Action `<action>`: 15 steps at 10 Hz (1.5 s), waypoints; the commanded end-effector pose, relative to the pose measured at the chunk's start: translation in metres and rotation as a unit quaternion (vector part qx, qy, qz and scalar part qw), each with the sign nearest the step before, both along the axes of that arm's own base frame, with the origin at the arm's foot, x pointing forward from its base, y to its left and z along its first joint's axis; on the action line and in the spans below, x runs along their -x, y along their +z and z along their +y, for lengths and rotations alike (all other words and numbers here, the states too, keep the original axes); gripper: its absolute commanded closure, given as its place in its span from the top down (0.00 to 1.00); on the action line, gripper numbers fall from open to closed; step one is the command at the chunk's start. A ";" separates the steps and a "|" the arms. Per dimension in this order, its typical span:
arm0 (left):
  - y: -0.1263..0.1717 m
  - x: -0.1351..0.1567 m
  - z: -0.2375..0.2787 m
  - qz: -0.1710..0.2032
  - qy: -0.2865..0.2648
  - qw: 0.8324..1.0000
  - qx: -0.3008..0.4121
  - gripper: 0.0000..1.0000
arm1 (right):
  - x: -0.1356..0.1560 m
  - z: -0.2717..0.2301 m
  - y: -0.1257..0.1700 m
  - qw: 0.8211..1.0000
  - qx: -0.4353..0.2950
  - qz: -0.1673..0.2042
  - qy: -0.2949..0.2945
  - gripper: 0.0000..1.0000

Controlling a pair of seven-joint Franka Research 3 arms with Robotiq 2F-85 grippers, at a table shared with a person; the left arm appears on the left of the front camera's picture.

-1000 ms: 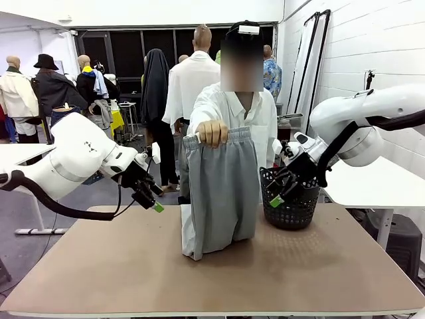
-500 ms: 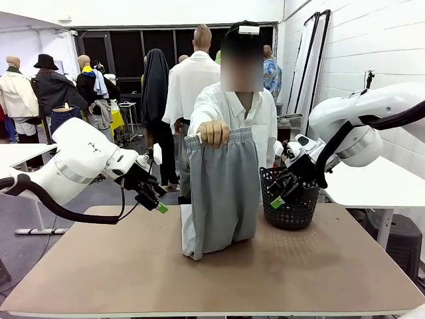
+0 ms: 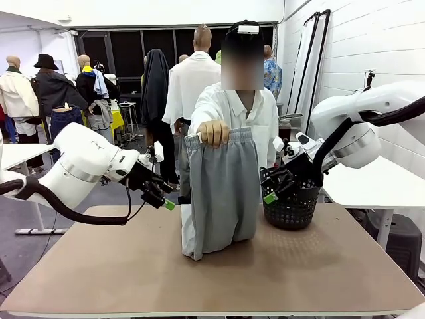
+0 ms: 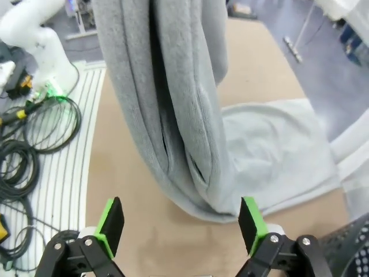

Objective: Fold the training pants.
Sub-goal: Grab both ends of the Training pants handed by a person.

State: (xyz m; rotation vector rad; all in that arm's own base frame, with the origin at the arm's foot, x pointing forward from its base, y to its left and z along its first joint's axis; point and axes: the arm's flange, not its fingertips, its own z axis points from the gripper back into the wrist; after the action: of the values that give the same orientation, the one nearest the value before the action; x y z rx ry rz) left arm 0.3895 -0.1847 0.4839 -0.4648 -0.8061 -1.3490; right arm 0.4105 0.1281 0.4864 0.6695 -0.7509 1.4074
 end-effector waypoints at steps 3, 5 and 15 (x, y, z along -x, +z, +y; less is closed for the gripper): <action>-0.015 -0.012 -0.008 -0.030 -0.017 0.998 0.045 1.00 | -0.008 0.007 -0.014 0.999 -0.038 0.003 0.031 1.00; -0.016 -0.014 -0.014 -0.046 -0.039 0.996 0.069 1.00 | -0.007 0.009 -0.014 0.997 -0.066 -0.014 0.046 1.00; -0.022 -0.021 -0.037 0.000 -0.079 0.976 0.202 1.00 | -0.009 0.017 -0.015 0.983 -0.169 -0.037 0.060 1.00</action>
State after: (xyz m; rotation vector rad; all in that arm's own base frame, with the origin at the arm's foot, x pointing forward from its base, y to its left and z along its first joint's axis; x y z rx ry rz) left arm 0.4037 -0.2188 0.4692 -0.8211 -1.0102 -1.3444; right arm 0.4126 0.1421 0.4738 0.9108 -0.9909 1.4305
